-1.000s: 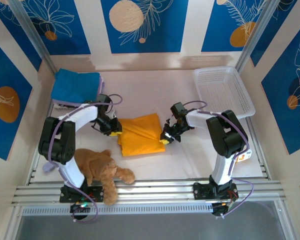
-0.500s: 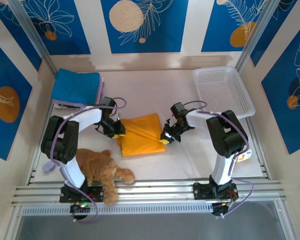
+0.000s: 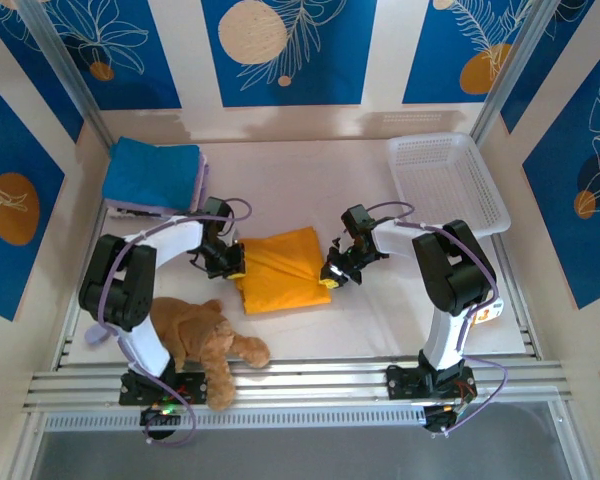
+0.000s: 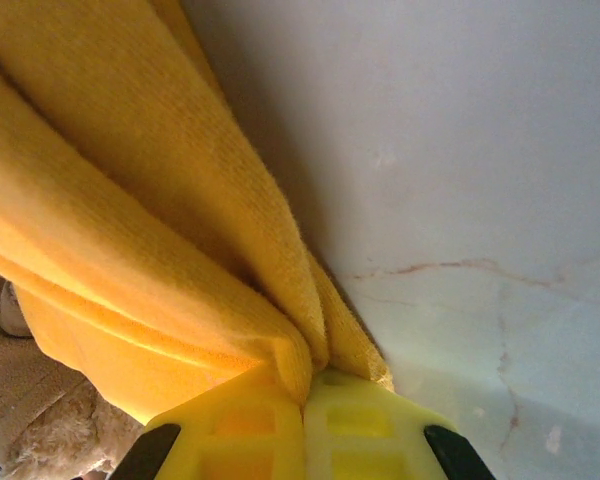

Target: Fold and stack the t-shirts

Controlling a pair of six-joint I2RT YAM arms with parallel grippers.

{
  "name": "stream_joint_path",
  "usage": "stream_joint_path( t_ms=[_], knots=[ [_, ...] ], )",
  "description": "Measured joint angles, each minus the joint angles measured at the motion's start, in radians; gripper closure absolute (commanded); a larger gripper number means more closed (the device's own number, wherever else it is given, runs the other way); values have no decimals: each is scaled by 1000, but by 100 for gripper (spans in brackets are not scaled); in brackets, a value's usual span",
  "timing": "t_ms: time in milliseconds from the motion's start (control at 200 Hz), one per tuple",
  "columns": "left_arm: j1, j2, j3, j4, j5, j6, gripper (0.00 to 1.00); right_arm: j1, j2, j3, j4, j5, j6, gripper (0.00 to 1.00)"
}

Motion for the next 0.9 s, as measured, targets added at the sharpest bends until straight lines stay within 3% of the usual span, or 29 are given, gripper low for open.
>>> stream_joint_path(
  t_ms=[300, 370, 605, 900],
  knots=[
    [-3, -83, 31, -57, -19, 4, 100, -5, 5, 0, 0, -11, 0, 100],
    [-3, -86, 30, -67, -24, 3, 89, -5, 5, 0, 0, -11, 0, 100],
    [-3, -79, -33, -10, 23, -22, 72, -5, 5, 0, 0, -11, 0, 100],
    [-3, -60, -56, 27, 47, -34, 82, -5, 5, 0, 0, -11, 0, 100]
  ],
)
